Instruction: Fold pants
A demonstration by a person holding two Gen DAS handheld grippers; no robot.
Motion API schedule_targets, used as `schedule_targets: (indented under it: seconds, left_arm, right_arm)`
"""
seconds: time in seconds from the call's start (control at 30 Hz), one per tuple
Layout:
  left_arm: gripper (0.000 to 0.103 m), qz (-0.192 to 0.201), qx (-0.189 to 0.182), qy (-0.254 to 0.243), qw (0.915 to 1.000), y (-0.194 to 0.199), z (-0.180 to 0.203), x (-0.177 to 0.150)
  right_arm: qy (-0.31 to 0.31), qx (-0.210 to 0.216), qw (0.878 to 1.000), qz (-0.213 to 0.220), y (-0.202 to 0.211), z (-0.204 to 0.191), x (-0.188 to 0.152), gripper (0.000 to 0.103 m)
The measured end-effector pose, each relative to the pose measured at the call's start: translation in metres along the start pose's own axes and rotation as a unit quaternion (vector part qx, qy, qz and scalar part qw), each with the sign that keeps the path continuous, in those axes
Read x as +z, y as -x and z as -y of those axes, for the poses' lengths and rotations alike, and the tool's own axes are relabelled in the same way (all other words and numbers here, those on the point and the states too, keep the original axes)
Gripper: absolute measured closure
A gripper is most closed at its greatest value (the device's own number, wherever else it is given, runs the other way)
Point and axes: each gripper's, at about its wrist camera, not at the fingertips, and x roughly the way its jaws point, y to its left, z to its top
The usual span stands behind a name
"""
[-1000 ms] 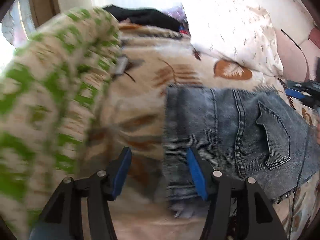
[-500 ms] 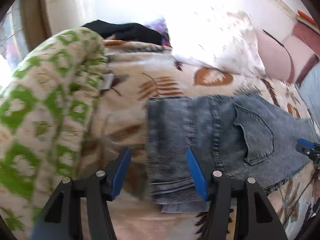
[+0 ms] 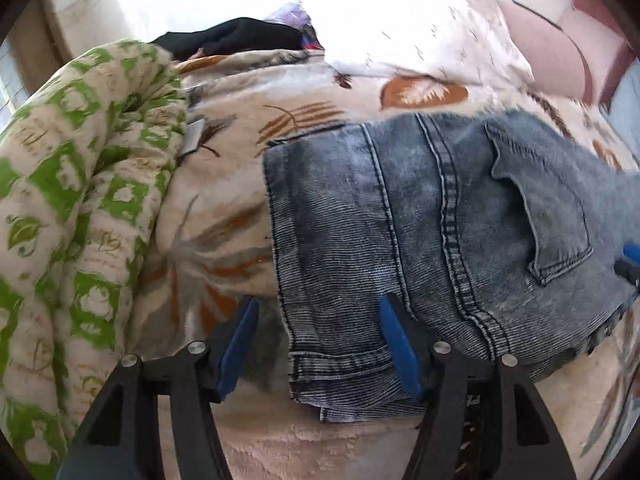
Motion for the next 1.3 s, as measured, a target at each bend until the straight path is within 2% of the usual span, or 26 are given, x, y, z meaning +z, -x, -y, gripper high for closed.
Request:
schedule_targets:
  seconds: [0.03,0.13,0.27,0.33,0.37,0.43,0.53,0.63,0.7,0.73,0.77,0.8,0.93,1.07,1.1,1.2,1.3]
  left_arm:
    - [0.038,0.000,0.003,0.010,0.9999,0.005,-0.003,0.000]
    - [0.038,0.039,-0.002,0.029,0.9988,0.040,-0.006,-0.002]
    - [0.035,0.101,-0.045,0.049,0.9927,0.102,0.002,-0.016]
    - [0.022,0.124,-0.058,0.054,0.9891,0.127,0.007,-0.026]
    - [0.020,0.133,-0.061,0.056,0.9876,0.140,0.010,-0.033]
    - [0.017,0.141,-0.060,0.057,0.9865,0.155,0.013,-0.044]
    - [0.016,0.128,-0.071,0.042,0.9884,0.167,0.024,-0.059]
    - [0.016,0.123,-0.086,0.018,0.9885,0.174,0.044,-0.057]
    - [0.016,0.124,-0.096,0.005,0.9876,0.179,0.061,-0.050]
    - [0.016,0.124,-0.103,0.000,0.9868,0.180,0.070,-0.043]
    - [0.016,0.123,-0.111,-0.004,0.9862,0.182,0.078,-0.040]
    - [0.016,0.120,-0.121,-0.009,0.9853,0.182,0.087,-0.033]
    - [0.016,0.104,-0.146,-0.041,0.9830,0.173,0.130,-0.001]
    - [0.016,0.085,-0.164,-0.085,0.9791,0.155,0.180,0.035]
    - [0.016,0.079,-0.167,-0.097,0.9779,0.151,0.192,0.043]
    - [0.016,0.075,-0.177,-0.140,0.9713,0.142,0.229,0.065]
    - [0.016,0.070,-0.193,-0.182,0.9615,0.130,0.265,0.086]
  right_arm:
    - [-0.016,0.006,1.000,-0.003,0.009,0.004,0.000,0.048]
    - [-0.065,0.037,0.997,0.030,0.045,0.019,-0.007,0.047]
    - [-0.093,0.037,0.991,0.092,0.112,0.038,-0.016,0.040]
    - [-0.110,0.041,0.985,0.126,0.142,0.047,-0.024,0.032]
    - [-0.117,0.043,0.982,0.144,0.160,0.053,-0.030,0.032]
    - [-0.132,0.048,0.976,0.165,0.179,0.062,-0.036,0.031]
    - [-0.171,0.055,0.966,0.185,0.204,0.089,-0.052,0.030]
    - [-0.238,0.069,0.948,0.200,0.223,0.130,-0.066,0.030]
    - [-0.298,0.086,0.924,0.222,0.232,0.163,-0.078,0.030]
    - [-0.321,0.097,0.913,0.232,0.235,0.175,-0.082,0.029]
    - [-0.358,0.112,0.897,0.236,0.232,0.191,-0.089,0.028]
    - [-0.378,0.122,0.888,0.229,0.228,0.201,-0.092,0.024]
    - [-0.423,0.123,0.873,0.208,0.198,0.225,-0.096,0.024]
    - [-0.482,0.157,0.841,0.187,0.168,0.252,-0.105,0.024]
    - [-0.492,0.155,0.837,0.183,0.158,0.259,-0.105,0.024]
    - [-0.509,0.148,0.832,0.165,0.137,0.274,-0.105,0.024]
    - [-0.537,0.152,0.817,0.147,0.115,0.286,-0.108,0.024]
